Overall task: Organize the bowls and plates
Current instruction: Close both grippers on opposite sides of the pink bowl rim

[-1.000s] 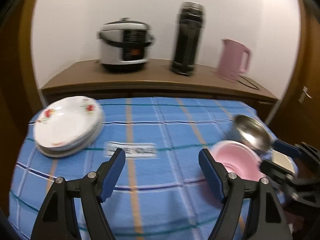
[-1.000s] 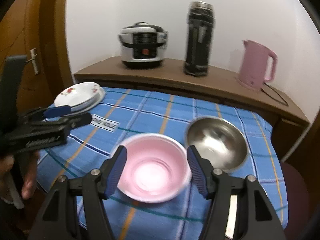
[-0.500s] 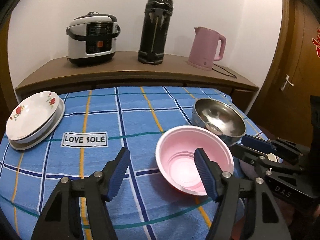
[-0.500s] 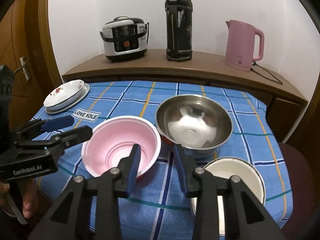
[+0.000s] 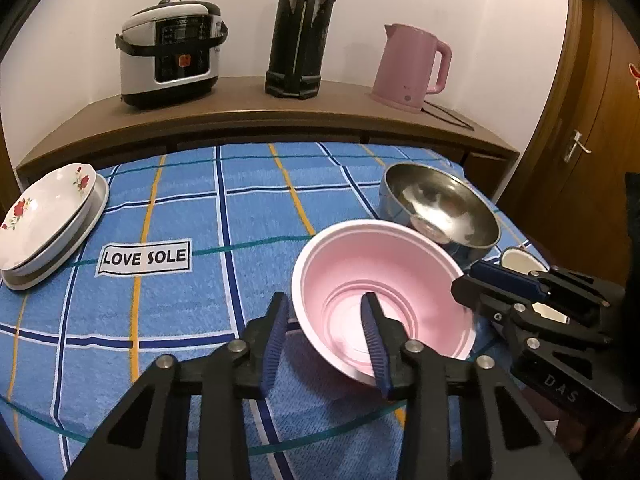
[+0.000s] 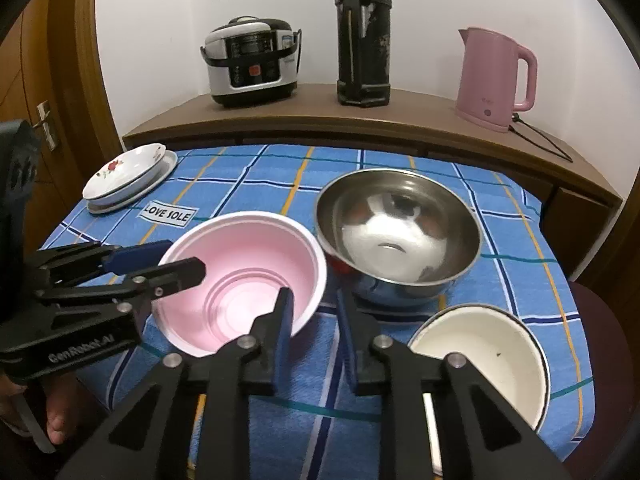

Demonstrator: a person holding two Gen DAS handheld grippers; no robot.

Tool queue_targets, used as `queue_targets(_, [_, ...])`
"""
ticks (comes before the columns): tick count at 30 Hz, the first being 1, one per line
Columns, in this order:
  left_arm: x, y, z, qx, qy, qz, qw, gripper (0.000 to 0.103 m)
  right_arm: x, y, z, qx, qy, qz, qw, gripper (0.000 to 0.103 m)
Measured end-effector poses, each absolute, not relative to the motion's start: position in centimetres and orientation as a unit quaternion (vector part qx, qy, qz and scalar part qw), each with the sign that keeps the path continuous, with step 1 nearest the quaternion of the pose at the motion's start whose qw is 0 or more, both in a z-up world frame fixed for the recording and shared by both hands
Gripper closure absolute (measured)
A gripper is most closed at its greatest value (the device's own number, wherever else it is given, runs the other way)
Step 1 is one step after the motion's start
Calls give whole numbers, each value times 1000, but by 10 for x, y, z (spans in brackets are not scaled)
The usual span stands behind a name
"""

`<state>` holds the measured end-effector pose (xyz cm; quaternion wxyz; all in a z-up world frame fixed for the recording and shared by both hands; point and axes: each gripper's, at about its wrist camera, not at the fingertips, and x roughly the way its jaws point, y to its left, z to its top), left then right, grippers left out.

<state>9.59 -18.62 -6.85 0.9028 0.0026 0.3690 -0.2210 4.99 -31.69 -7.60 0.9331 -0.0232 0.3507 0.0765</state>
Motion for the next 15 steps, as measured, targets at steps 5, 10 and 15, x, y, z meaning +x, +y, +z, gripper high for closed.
queue_targets(5, [95, -190, -71, 17, 371, -212, 904, 74, 50, -313, -78, -29, 351, 76, 933, 85])
queue_targets(10, [94, -190, -70, 22, 374, -204, 904, 78, 48, -313, -75, -28, 346, 76, 935, 86])
queue_targets(15, [90, -191, -68, 27, 370, -198, 907, 78, 46, -314, -72, -29, 342, 78, 936, 86])
